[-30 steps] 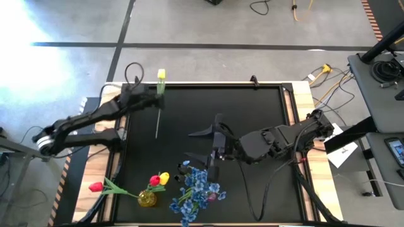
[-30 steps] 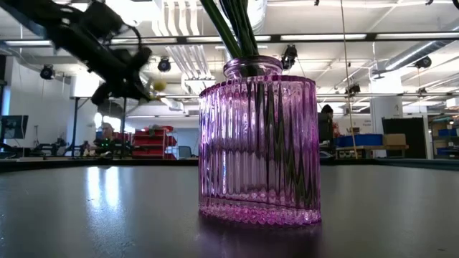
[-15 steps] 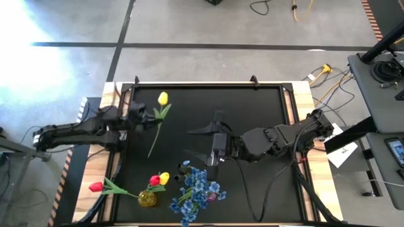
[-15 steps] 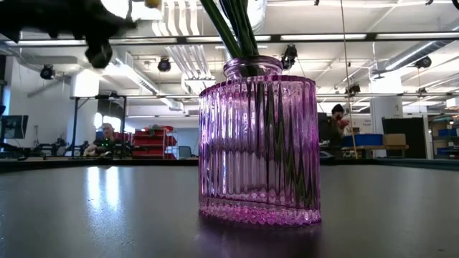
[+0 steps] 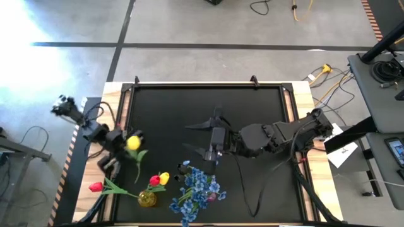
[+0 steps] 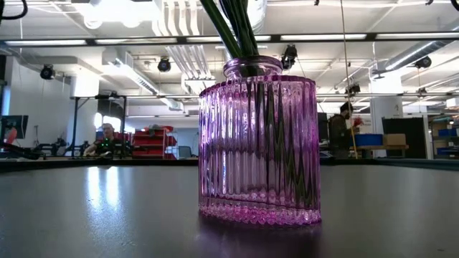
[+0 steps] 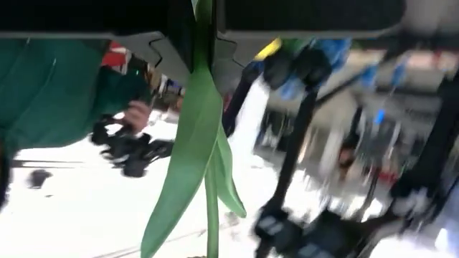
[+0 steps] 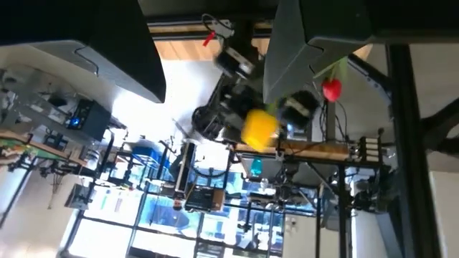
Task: Sort flowers into vase by color
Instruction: Put the yellow tulip into the yellow vase, then return to Home Position
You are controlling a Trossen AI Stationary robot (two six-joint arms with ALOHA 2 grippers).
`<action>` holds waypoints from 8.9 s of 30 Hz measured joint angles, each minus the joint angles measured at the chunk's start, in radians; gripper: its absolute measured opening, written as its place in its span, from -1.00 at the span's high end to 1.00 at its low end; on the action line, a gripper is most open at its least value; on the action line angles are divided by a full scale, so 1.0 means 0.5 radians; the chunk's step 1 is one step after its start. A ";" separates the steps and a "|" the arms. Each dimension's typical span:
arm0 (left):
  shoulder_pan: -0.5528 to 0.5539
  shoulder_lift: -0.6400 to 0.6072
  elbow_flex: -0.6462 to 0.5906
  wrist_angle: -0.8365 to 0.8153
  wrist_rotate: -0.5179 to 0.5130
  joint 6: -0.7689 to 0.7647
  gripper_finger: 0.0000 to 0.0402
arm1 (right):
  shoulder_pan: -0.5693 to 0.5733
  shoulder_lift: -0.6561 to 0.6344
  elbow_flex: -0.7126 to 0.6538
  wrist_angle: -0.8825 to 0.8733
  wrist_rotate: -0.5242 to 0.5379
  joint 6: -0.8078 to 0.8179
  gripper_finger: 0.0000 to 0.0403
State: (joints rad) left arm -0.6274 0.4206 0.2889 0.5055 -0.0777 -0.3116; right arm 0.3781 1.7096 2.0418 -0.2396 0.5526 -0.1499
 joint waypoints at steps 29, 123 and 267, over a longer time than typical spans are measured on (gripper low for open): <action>-0.607 1.462 -0.214 1.949 -0.191 0.569 0.99 | -0.130 0.003 0.000 0.313 0.000 0.090 -0.12; -0.566 0.048 0.688 -2.314 -1.550 -0.543 0.62 | -0.241 -0.015 -0.221 -0.103 -0.532 0.409 0.28; 1.019 -0.620 -0.504 -0.936 -0.193 0.650 0.81 | -0.830 -3.411 -4.057 1.060 -1.312 0.404 0.94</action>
State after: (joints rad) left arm -0.1177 0.1104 0.0368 0.0376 -0.1741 0.0135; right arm -0.0372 0.0042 0.0132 0.2903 -0.1033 0.0521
